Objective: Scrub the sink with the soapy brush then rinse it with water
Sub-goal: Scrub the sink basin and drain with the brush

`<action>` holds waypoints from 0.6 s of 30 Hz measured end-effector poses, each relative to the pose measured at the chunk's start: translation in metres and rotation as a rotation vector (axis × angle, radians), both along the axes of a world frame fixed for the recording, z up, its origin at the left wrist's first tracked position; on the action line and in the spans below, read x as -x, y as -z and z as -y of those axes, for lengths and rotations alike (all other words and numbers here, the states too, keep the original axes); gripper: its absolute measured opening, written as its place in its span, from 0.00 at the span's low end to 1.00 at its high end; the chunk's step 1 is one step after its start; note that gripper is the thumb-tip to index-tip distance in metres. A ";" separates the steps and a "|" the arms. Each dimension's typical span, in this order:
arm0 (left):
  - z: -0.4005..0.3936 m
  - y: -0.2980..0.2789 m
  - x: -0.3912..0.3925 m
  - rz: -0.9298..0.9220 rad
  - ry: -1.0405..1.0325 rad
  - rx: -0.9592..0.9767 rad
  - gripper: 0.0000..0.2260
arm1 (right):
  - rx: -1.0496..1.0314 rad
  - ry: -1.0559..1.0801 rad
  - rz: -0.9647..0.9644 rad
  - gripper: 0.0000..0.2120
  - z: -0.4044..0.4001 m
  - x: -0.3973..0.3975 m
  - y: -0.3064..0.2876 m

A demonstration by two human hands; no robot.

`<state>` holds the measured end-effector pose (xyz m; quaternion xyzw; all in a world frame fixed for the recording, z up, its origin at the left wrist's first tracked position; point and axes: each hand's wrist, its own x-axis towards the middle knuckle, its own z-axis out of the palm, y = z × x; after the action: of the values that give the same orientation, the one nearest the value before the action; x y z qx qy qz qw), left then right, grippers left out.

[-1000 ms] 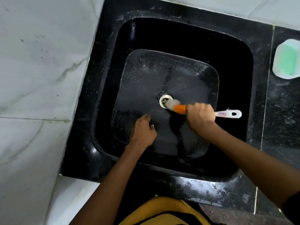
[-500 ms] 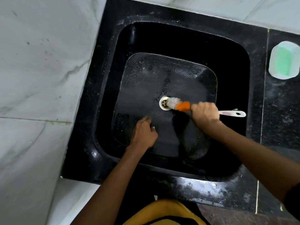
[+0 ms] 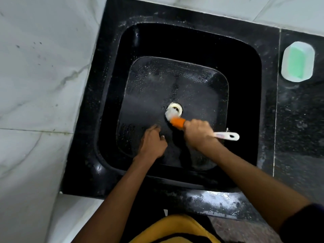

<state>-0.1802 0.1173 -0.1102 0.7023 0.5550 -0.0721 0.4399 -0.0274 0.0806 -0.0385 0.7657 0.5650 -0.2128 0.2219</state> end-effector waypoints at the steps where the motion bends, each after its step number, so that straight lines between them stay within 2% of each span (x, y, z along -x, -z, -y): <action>1: 0.001 -0.001 0.000 0.000 0.001 -0.002 0.24 | 0.016 -0.046 -0.021 0.13 0.007 0.006 0.000; 6: 0.000 -0.001 0.004 0.007 -0.008 -0.003 0.24 | 0.089 0.212 0.090 0.15 0.011 -0.034 -0.002; 8: -0.002 -0.001 0.003 0.014 -0.012 -0.006 0.24 | 0.118 0.339 -0.012 0.17 -0.005 -0.033 -0.002; 10: -0.001 -0.001 0.002 0.018 -0.014 0.004 0.24 | 0.153 0.458 -0.194 0.16 -0.022 -0.028 0.002; 13: 0.001 -0.002 0.002 0.017 -0.008 0.012 0.24 | 0.284 0.512 -0.390 0.05 -0.035 -0.041 0.006; 15: 0.001 -0.002 0.004 0.022 -0.018 0.007 0.24 | 0.317 0.564 -0.416 0.10 -0.034 -0.057 -0.002; 18: -0.001 -0.003 0.005 0.030 -0.034 -0.009 0.24 | 0.215 0.639 -0.406 0.11 -0.040 -0.065 -0.006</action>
<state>-0.1855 0.1186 -0.1076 0.6956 0.5606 -0.0514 0.4464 0.0378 0.1211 -0.0327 0.8176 0.3051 -0.4763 0.1073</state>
